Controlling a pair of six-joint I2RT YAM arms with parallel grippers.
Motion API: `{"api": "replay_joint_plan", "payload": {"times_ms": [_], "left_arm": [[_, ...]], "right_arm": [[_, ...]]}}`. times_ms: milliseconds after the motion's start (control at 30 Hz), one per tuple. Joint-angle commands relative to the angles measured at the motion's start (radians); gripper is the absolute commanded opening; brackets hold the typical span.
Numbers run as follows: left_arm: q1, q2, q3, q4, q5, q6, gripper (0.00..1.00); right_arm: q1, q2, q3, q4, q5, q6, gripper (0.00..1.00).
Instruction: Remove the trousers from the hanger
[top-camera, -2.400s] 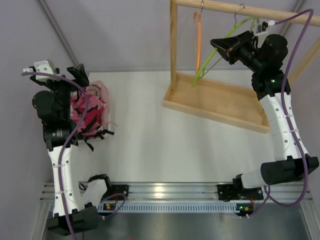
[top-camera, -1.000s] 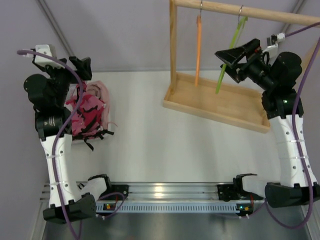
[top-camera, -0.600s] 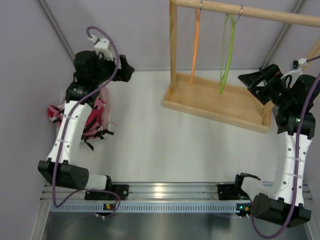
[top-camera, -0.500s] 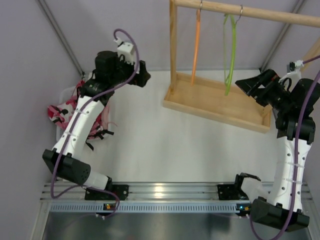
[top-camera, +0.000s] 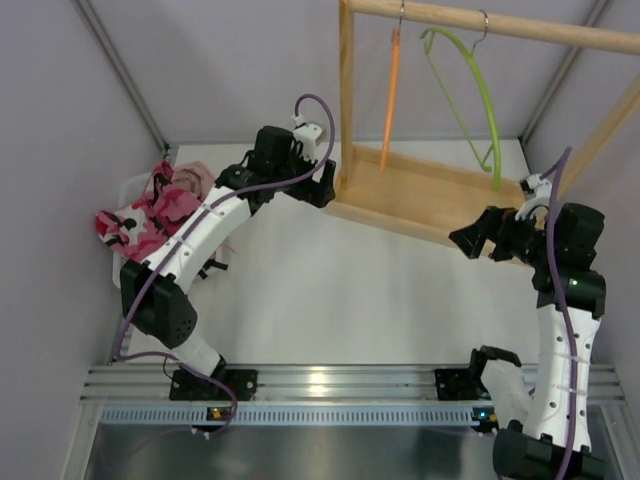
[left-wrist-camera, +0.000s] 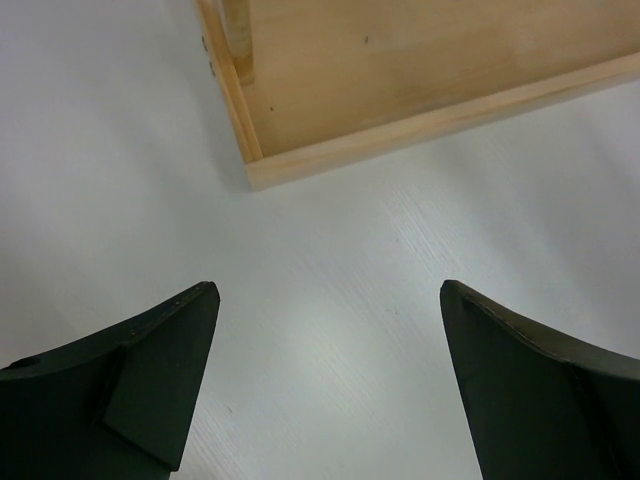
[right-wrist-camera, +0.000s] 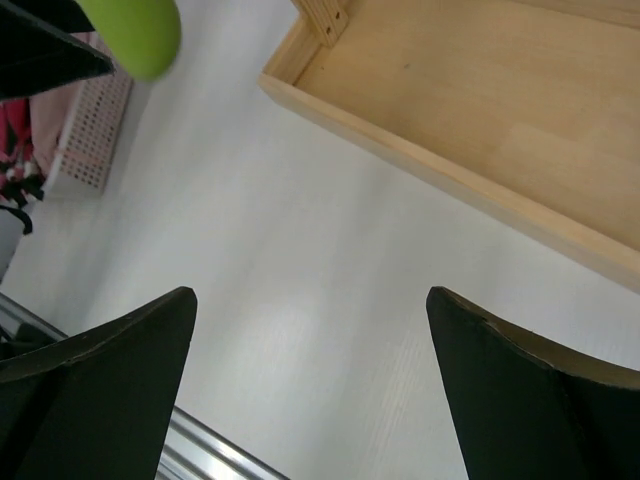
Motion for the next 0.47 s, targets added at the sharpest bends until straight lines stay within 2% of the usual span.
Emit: {"api": "replay_joint_plan", "payload": {"times_ms": [0, 200, 333, 400, 433], "left_arm": [[-0.009, -0.047, -0.080, -0.002, -0.045, -0.078, 0.99], [-0.010, -0.149, -0.206, -0.001, -0.120, -0.063, 0.99], [-0.006, -0.176, -0.213, -0.002, -0.151, -0.037, 0.99], [-0.001, -0.180, -0.194, -0.005, -0.130, -0.034, 0.99], [0.014, -0.180, -0.171, -0.015, -0.057, -0.029, 0.98]], "right_arm": [[0.021, -0.029, -0.047, -0.029, 0.029, -0.167, 0.99], [0.067, -0.052, -0.087, 0.007, 0.069, -0.163, 0.99], [0.095, -0.060, -0.088, 0.008, 0.071, -0.163, 0.99], [0.101, -0.066, -0.082, 0.010, 0.074, -0.163, 0.99], [0.101, -0.071, -0.073, 0.008, 0.066, -0.164, 0.99]]}}
